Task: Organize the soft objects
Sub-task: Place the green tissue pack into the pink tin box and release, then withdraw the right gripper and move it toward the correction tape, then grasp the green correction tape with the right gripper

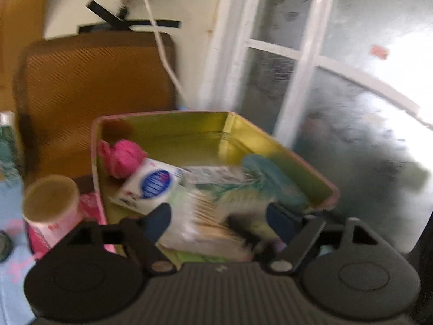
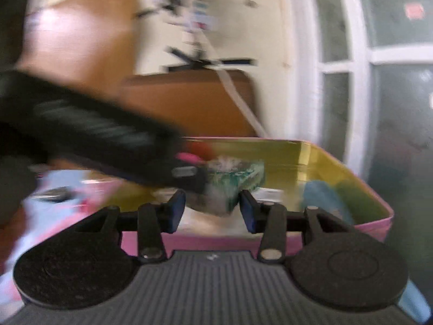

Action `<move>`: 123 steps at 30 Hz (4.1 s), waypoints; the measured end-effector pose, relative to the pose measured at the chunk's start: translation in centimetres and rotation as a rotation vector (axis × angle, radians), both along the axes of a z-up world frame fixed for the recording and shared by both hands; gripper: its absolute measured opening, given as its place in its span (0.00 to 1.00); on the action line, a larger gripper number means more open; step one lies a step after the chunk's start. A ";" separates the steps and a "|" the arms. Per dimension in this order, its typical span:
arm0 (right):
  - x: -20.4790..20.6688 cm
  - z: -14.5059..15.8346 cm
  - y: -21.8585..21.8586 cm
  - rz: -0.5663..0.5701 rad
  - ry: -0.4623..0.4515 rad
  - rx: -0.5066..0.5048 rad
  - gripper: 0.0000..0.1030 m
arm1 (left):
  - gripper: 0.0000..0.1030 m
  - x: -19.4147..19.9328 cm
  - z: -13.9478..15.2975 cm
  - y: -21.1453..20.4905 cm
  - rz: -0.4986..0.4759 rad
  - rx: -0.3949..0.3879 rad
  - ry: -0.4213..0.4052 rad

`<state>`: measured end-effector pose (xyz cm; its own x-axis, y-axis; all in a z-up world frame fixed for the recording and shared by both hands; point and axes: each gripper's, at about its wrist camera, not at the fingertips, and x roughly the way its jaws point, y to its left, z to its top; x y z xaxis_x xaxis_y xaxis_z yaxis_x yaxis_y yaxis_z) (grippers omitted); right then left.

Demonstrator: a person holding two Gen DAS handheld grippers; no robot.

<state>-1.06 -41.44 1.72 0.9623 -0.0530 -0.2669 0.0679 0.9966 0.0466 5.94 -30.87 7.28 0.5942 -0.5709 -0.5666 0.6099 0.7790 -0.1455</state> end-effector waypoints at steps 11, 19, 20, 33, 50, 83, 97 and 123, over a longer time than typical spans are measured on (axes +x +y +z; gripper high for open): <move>-3.7 -0.5 -2.6 -0.092 -0.065 0.117 0.55 | 0.85 -1.9 -0.4 2.3 0.139 0.111 -0.053; -9.0 0.0 0.5 -0.072 -0.120 0.246 0.55 | 0.87 -6.0 0.0 6.3 0.194 0.156 -0.102; -9.6 -0.1 0.9 -0.071 -0.119 0.264 0.55 | 0.88 -6.5 0.0 7.0 0.204 0.164 -0.112; -10.5 -0.6 6.6 0.029 0.021 0.443 0.55 | 0.99 -10.5 -2.1 15.3 0.313 0.206 -0.119; -10.3 0.6 11.7 0.062 0.056 0.334 0.55 | 1.00 -9.9 -4.2 22.7 0.399 0.162 -0.096; 12.6 0.4 24.1 0.366 0.331 0.082 0.50 | 1.00 -3.7 -7.0 35.6 0.690 0.199 0.053; 17.2 -1.3 24.3 0.342 0.464 0.207 0.50 | 1.00 -3.7 -7.0 35.6 0.689 0.200 0.052; 7.7 -1.2 25.6 0.548 0.368 -0.010 0.51 | 1.00 -3.9 -6.9 35.6 0.693 0.192 0.050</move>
<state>6.61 -15.84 0.47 0.6968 0.4141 -0.5856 -0.4397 0.8917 0.1074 2.00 4.73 0.38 0.7542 0.0402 -0.6554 -0.0374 0.9991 0.0182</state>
